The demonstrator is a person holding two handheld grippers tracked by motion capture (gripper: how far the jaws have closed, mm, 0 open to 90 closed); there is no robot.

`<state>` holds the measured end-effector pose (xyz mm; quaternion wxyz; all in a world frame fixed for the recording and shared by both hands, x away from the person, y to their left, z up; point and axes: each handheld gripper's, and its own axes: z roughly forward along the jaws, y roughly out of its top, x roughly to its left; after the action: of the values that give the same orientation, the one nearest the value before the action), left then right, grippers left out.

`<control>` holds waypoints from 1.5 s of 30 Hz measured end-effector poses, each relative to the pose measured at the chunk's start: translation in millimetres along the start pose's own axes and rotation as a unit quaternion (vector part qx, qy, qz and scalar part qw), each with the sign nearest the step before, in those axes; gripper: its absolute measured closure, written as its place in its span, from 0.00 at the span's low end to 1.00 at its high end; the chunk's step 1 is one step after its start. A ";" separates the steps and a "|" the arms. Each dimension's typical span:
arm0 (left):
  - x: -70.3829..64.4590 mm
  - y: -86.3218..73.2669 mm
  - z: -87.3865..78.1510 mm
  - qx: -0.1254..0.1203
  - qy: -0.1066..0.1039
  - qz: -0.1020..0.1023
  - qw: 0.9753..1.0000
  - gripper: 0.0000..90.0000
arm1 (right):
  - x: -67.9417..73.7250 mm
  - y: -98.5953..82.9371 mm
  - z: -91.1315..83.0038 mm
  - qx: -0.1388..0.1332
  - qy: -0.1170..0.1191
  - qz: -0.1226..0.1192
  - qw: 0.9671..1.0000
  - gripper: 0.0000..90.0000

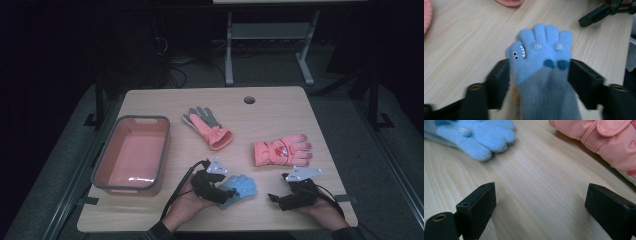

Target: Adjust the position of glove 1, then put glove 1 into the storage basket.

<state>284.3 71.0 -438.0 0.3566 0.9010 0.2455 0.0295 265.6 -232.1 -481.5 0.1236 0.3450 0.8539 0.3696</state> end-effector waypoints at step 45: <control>3.5 -0.2 25.5 0.036 0.028 0.030 0.999 0.74 | 0.2 -1.0 -0.7 -0.001 0.001 -0.004 1.000 0.10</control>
<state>293.1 56.7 -457.6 0.3160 0.9189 0.2293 0.0570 264.6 -232.8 -481.6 0.1246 0.3411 0.8550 0.3703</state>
